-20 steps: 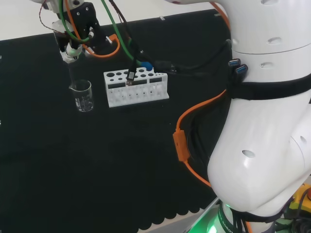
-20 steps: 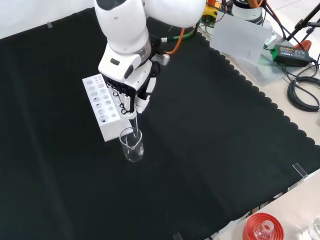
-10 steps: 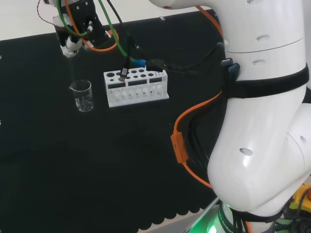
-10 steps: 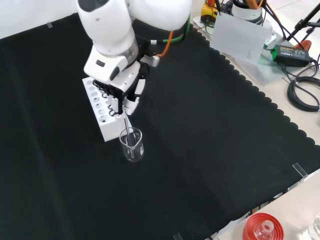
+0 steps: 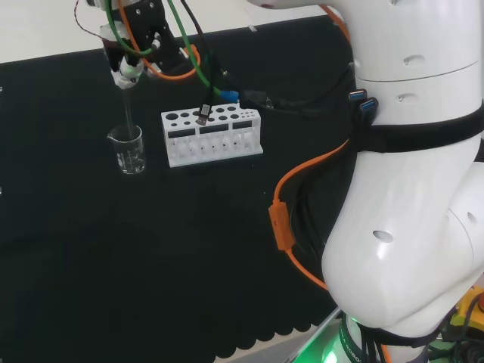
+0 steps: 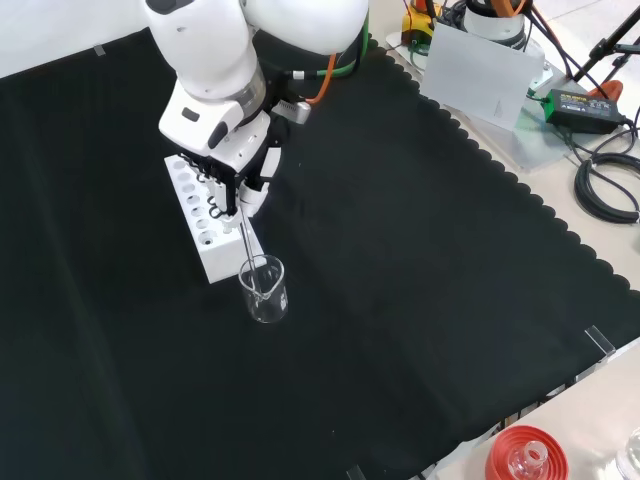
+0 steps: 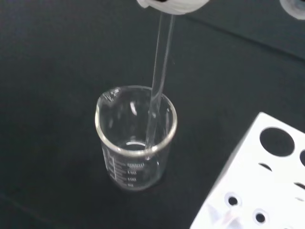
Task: Stir in the beaker to the left of the white test tube rack with the glass rod.
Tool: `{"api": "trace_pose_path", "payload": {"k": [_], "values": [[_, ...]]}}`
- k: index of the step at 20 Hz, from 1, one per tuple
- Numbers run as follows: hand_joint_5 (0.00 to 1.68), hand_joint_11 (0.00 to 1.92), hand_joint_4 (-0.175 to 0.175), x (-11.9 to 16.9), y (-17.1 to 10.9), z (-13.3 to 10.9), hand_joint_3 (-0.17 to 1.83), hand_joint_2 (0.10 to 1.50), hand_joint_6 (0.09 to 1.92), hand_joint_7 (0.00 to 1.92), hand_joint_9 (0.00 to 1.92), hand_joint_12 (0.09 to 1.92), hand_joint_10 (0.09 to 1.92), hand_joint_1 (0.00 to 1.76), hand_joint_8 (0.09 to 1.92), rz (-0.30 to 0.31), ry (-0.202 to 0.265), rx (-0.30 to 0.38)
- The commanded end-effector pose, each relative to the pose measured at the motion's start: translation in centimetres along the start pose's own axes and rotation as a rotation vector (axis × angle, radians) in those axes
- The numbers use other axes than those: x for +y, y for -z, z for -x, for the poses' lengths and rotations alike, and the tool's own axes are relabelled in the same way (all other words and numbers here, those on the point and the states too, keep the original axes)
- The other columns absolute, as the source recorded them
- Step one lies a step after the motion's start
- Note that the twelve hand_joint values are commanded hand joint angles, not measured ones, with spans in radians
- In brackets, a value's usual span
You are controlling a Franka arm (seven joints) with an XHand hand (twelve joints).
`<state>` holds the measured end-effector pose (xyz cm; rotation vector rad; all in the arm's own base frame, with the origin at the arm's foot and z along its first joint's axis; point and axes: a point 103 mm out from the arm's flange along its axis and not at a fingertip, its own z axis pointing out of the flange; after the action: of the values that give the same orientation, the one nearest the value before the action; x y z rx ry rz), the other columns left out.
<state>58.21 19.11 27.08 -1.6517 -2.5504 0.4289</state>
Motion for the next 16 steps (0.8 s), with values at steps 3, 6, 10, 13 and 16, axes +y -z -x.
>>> {"api": "trace_pose_path", "payload": {"k": [3,6,10,13,16], "values": [[1.35,1.67,-0.175,-1.1,0.1,0.5,-0.17,1.04,0.15,1.48,1.91,0.61,0.1,1.33,0.4,0.017,-0.011,0.003],[1.34,1.67,-0.175,-1.3,0.2,0.4,-0.17,1.04,0.15,1.48,1.91,0.61,0.1,1.33,0.4,0.019,-0.013,0.002],[1.34,1.67,-0.175,-1.6,0.4,0.3,-0.17,1.04,0.15,1.48,1.91,0.61,0.1,1.33,0.4,0.033,-0.016,-0.001],[1.34,1.67,-0.175,-2.1,1.0,0.0,-0.17,1.04,0.15,1.48,1.91,0.62,0.1,1.33,0.4,0.036,-0.015,0.0],[1.34,1.67,-0.175,-2.0,1.1,-0.1,-0.17,1.04,0.15,1.48,1.91,0.62,0.1,1.33,0.4,0.03,-0.013,-0.002]]}}
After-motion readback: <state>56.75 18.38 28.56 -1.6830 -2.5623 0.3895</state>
